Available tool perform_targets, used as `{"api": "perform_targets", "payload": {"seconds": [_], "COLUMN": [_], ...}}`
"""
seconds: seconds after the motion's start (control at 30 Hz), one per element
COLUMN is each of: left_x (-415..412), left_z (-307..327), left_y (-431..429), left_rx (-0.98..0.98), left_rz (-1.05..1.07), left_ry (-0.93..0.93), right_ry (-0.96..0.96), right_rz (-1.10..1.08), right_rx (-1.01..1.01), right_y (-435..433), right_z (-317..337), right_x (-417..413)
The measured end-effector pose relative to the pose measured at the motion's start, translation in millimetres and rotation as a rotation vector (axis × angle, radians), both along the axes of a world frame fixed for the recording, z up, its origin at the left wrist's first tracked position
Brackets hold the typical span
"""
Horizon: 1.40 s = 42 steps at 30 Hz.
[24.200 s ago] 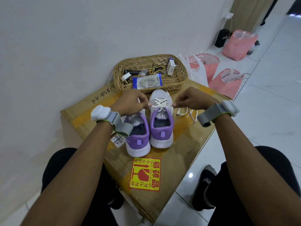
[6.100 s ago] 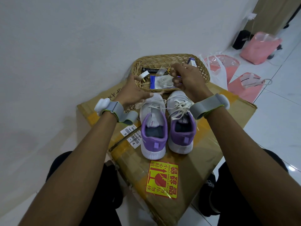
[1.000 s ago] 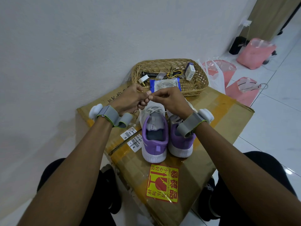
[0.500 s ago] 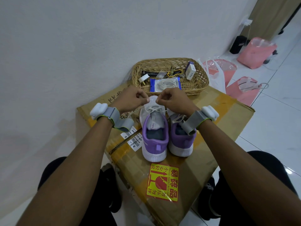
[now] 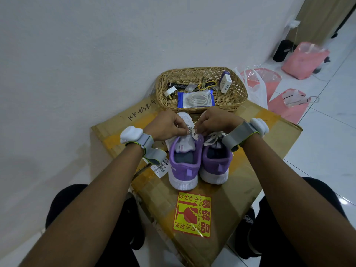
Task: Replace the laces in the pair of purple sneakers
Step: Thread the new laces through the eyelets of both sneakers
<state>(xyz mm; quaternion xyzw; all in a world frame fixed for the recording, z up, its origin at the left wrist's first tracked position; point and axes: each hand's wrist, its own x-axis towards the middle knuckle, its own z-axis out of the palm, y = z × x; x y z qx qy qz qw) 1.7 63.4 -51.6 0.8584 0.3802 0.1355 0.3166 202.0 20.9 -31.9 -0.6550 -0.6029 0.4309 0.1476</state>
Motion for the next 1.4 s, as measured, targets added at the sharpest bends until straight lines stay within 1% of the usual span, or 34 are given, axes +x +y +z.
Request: {"api": "perform_targets", "payload": {"seconds": [0.13, 0.3, 0.33, 0.43, 0.5, 0.57, 0.63, 0.7, 0.73, 0.77, 0.8, 0.83, 0.9, 0.93, 0.97, 1.0, 1.03, 1.1, 1.13, 1.17, 1.2, 1.23, 1.27, 1.33, 1.37, 1.4], "left_x": [2.0, 6.8, 8.0, 10.9, 9.2, 5.3, 0.6, -6.2, -8.6, -9.8, -9.9, -9.1, -6.8, -6.5, -6.7, -6.9, -7.0, -6.8, -6.4, -5.7, -5.3, -5.4, -5.9, -7.2, -7.4, -7.4], "left_z": [1.5, 1.5, 2.2, 3.3, 6.0, 11.2, 17.7, 22.1, 23.2, 23.8, 24.3, 24.9, 27.1, 27.7, 28.0, 28.8, 29.4, 29.6, 29.6, 29.8, 30.0, 30.2, 30.5, 31.3, 31.1, 30.6], "left_y": [-2.3, -9.0, -11.0, -14.9, -15.8, -14.5, -12.2, -9.6, -8.7, -8.2, -8.3, -9.0, -10.4, -10.2, -10.3, -10.0, -9.8, -8.8, -8.8, -8.7, -8.5, -8.1, -7.8, -9.1, -10.2, -11.2], "left_rx": [0.000, -0.030, -0.039, -0.069, -0.129, -0.166, -0.130, -0.079, -0.050, -0.019, 0.011, 0.036, 0.077, 0.091, 0.099, 0.100, 0.095, 0.084, 0.080, 0.080, 0.080, 0.079, 0.078, 0.078, 0.070, 0.054], "left_rz": [0.006, 0.012, 0.015, 0.044, 0.074, 0.096, 0.149, 0.227, 0.265, 0.297, 0.317, 0.329, 0.339, 0.348, 0.358, 0.363, 0.362, 0.338, 0.323, 0.312, 0.305, 0.303, 0.305, 0.307, 0.297, 0.281], "left_ry": [0.000, -0.003, -0.015, -0.050, -0.078, -0.086, -0.090, -0.139, -0.173, -0.200, -0.220, -0.236, -0.266, -0.279, -0.287, -0.289, -0.282, -0.256, -0.249, -0.244, -0.240, -0.241, -0.244, -0.253, -0.254, -0.254], "right_ry": [0.029, 0.016, -0.002, -0.152, -0.164, -0.209, -0.277, -0.266, -0.218, -0.108, 0.079, 0.340, 0.883, 1.016, 1.018, 0.877, 0.622, 0.015, -0.199, -0.322, -0.410, -0.502, -0.605, -0.802, -0.806, -0.731], "right_rz": [-0.024, -0.027, -0.017, 0.101, 0.114, 0.099, -0.037, -0.298, -0.399, -0.468, -0.513, -0.546, -0.558, -0.533, -0.495, -0.447, -0.373, -0.148, -0.009, 0.132, 0.214, 0.211, 0.113, -0.318, -0.462, -0.461], "right_rx": [-0.010, -0.007, -0.002, 0.057, 0.065, 0.121, 0.265, 0.432, 0.481, 0.486, 0.451, 0.371, 0.119, 0.035, -0.009, 0.012, 0.096, 0.277, 0.290, 0.229, 0.165, 0.175, 0.255, 0.514, 0.596, 0.630], "right_y": [-1.0, -2.6, -3.7, -6.4, -8.1, -10.2, -10.2, -7.1, -6.5, -6.6, -5.6, -6.0, -7.3, -9.4, -10.9, -9.8, -8.7, -12.8, -14.6, -18.2, -20.8, -22.1, -21.1, -20.5, -20.4, -19.8], "right_z": [0.7, 1.9, 3.3, 8.8, 10.5, 12.9, 16.7, 18.0, 17.7, 17.9, 17.6, 18.4, 23.4, 27.1, 30.7, 32.6, 32.3, 32.9, 32.9, 33.8, 32.9, 30.8, 28.0, 31.9, 31.9, 31.0], "right_x": [-0.2, -1.7, -1.3, 0.4, -2.0, -2.7, 6.5, 21.3, 25.8, 25.0, 20.3, 11.9, -5.2, -10.5, -11.3, -6.5, 0.6, 13.4, 17.7, 19.7, 20.3, 19.2, 19.3, 20.9, 22.3, 24.2]}}
